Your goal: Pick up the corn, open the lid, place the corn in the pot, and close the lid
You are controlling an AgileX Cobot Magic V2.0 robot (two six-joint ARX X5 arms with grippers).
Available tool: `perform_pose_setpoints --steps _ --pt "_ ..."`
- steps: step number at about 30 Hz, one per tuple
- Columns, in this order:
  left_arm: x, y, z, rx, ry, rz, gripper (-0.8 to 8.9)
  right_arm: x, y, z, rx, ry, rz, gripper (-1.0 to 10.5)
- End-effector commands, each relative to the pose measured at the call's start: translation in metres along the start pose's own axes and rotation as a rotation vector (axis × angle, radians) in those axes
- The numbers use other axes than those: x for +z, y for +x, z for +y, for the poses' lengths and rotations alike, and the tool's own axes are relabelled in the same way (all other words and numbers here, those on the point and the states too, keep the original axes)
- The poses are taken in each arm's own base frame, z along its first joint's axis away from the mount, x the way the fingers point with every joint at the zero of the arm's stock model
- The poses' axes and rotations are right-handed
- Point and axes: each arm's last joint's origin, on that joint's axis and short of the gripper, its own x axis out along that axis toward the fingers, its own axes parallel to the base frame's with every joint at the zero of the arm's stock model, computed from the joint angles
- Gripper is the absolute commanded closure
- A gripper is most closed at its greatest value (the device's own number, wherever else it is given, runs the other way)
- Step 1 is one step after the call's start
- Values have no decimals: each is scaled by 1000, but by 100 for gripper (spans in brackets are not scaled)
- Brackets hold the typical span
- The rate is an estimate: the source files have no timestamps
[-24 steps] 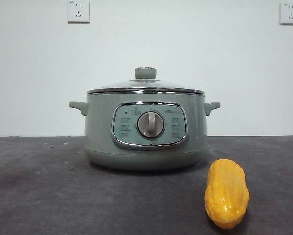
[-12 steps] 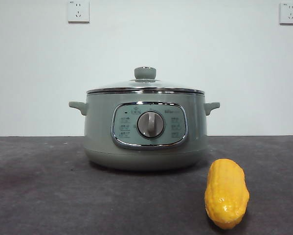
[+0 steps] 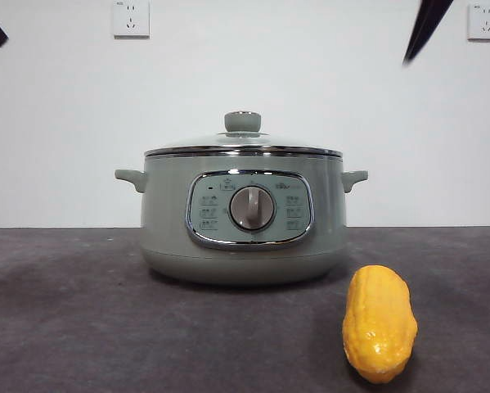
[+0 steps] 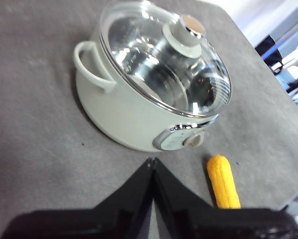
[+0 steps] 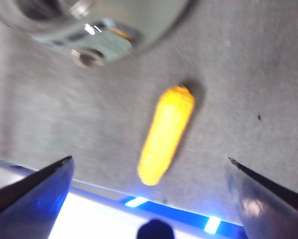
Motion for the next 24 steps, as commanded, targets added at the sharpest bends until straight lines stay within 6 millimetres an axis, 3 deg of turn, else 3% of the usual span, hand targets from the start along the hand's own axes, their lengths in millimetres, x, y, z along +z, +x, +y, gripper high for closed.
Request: perform_pose_setpoints --steps 1,10,24 --pt "1 5 1 -19 9 25 818 -1 18 12 -67 11 36 442" --pt "1 15 2 -37 59 72 817 -5 85 41 -190 -46 148 442" --pt "0 17 -1 -56 98 84 818 -2 147 35 -289 -60 251 446"
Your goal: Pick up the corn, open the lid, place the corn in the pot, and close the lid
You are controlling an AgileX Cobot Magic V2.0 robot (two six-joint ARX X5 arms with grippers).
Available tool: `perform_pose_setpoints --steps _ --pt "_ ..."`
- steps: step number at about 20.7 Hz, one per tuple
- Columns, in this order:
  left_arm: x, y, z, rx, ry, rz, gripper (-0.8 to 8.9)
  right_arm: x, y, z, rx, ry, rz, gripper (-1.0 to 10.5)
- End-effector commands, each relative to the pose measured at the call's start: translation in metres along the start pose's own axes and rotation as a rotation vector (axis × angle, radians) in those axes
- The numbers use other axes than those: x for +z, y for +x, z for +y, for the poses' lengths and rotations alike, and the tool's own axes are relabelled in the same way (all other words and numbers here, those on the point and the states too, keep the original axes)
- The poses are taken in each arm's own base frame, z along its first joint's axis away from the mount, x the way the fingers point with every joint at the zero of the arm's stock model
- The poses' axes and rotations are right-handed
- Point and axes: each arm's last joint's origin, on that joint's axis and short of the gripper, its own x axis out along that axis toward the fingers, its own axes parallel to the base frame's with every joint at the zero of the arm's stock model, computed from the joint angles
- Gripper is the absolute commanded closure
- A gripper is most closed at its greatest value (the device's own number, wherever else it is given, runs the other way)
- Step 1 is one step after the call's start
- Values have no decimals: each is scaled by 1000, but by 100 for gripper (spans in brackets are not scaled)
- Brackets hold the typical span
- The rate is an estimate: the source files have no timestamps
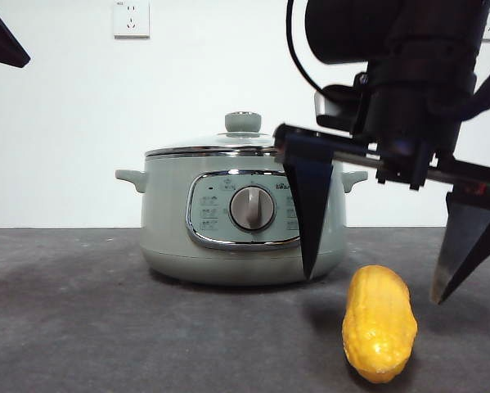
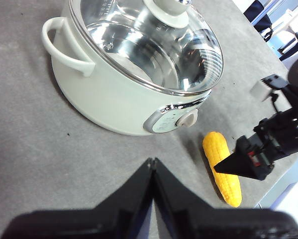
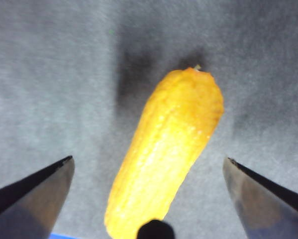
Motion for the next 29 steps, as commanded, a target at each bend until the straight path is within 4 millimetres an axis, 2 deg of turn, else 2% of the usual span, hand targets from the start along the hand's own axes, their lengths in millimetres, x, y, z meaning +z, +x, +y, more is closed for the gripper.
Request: perform_pose_setpoints --steps 1,7,10,13,18,20,24,25,27,29 --pt "1 0 -1 -7 23 -1 818 2 8 1 -19 2 8 446" --pt "1 0 -1 -6 23 3 818 4 21 1 -50 -5 27 474" --pt "1 0 0 1 27 -1 818 5 24 1 -54 -21 33 641" --pt "3 0 0 29 35 -12 819 5 24 1 -54 -30 35 967" --pt "15 3 -7 2 56 3 819 2 20 -1 -63 -104 56 958" --pt "24 10 -10 -18 52 46 817 -2 6 -3 -69 -160 71 958" --pt "53 36 -21 -38 104 148 804 -11 -35 -6 -63 -210 66 958" --pt "64 44 -26 -24 127 167 756 -14 -48 -6 -53 -221 49 958" --pt "85 62 -34 28 148 208 558 -19 -73 -7 -33 -231 14 958" --pt "105 83 -42 59 164 263 437 -23 -97 -8 -13 -239 -23 958"
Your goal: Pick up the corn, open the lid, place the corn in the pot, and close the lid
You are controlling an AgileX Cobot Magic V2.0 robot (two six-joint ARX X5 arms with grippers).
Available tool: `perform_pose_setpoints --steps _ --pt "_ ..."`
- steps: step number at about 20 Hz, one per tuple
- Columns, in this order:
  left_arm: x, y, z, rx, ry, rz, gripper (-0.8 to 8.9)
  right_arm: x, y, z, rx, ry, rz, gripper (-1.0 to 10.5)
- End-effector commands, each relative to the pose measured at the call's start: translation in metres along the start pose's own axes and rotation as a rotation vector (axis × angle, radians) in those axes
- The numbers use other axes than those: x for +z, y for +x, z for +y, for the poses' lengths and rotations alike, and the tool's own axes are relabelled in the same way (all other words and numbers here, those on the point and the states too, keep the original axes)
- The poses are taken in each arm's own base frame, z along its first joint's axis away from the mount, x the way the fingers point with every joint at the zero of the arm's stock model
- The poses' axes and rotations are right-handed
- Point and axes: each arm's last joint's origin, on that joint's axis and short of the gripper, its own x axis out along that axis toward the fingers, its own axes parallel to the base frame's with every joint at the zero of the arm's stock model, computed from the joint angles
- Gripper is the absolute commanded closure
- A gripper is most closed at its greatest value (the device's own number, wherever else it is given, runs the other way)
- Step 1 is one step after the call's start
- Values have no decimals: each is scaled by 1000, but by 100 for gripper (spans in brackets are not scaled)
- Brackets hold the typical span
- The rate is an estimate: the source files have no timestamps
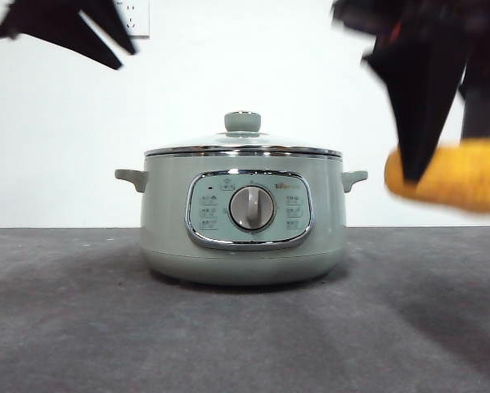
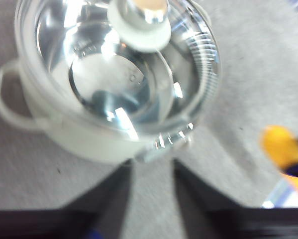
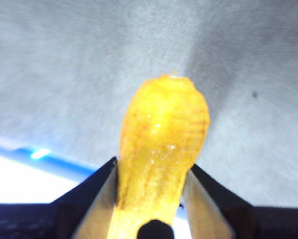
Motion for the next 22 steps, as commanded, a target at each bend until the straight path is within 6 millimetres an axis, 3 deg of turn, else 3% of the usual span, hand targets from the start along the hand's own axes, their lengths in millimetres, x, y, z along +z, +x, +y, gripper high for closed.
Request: perform_pose_setpoints --steps 1,4,7,10,22 --pt "29 20 -5 39 39 62 379 -3 -24 0 18 -22 -47 958" --pt "64 47 -10 117 69 135 233 -10 -51 -1 32 -24 -93 958" --pt "92 69 -12 164 81 173 224 -14 -65 -3 8 -23 -113 958" --pt "110 83 -14 172 99 151 213 -16 -65 -4 -3 -22 -95 958" --pt "118 126 -30 131 166 82 216 -16 -65 -4 -1 -31 -99 958"
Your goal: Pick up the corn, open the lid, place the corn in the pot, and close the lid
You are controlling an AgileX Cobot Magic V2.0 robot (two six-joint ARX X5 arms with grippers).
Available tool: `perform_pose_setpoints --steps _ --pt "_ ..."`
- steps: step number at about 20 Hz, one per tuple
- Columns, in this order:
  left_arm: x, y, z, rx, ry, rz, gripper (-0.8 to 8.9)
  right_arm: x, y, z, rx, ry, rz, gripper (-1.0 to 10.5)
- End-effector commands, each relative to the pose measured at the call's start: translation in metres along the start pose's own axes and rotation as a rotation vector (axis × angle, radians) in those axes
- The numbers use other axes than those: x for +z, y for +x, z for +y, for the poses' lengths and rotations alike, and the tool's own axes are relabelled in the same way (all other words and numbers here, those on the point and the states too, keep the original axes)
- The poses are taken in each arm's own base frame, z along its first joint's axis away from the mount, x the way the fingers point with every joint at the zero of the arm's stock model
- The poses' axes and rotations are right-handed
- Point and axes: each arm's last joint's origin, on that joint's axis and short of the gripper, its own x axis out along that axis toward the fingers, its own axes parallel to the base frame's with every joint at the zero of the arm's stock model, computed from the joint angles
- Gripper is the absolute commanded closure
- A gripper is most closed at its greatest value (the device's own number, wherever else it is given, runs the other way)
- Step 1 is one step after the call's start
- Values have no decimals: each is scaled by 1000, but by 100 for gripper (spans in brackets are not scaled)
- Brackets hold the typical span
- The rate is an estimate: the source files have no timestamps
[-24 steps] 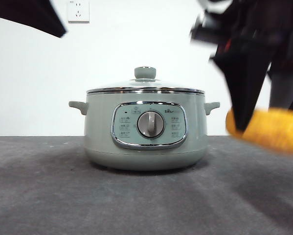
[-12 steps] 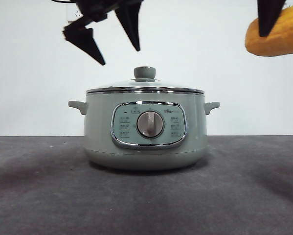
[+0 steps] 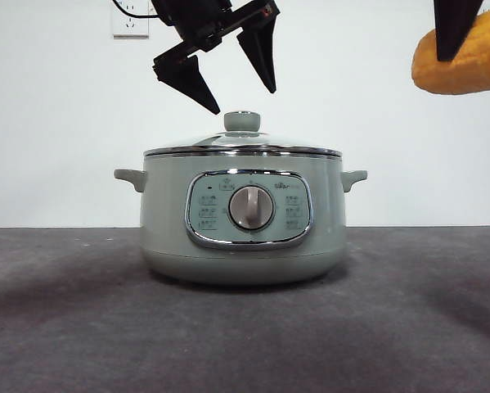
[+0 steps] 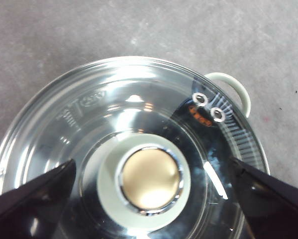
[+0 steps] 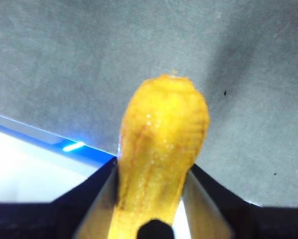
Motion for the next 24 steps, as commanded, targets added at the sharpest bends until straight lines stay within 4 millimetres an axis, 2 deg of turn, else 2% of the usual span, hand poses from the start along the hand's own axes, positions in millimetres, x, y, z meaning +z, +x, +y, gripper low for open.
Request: perform_pose_setpoints --steps 1,7,9,12,17,21,24 --pt "-1 14 -3 3 15 21 217 0 0 0 -3 -9 -4 958" --pt "-8 33 -1 50 11 85 236 0 0 0 -3 -16 -4 958" --pt "-8 33 -3 68 16 86 408 0 0 0 -3 -16 -4 958" --pt "-9 33 -3 65 15 97 492 0 0 0 -3 -16 -5 958" --pt "-9 33 -4 62 18 100 815 0 0 0 -3 -16 -5 958" --pt "-9 33 -4 63 26 98 823 0 0 0 -4 -16 -7 958" --pt "-4 21 -2 67 40 86 822 1 0 0 -10 -15 -17 958"
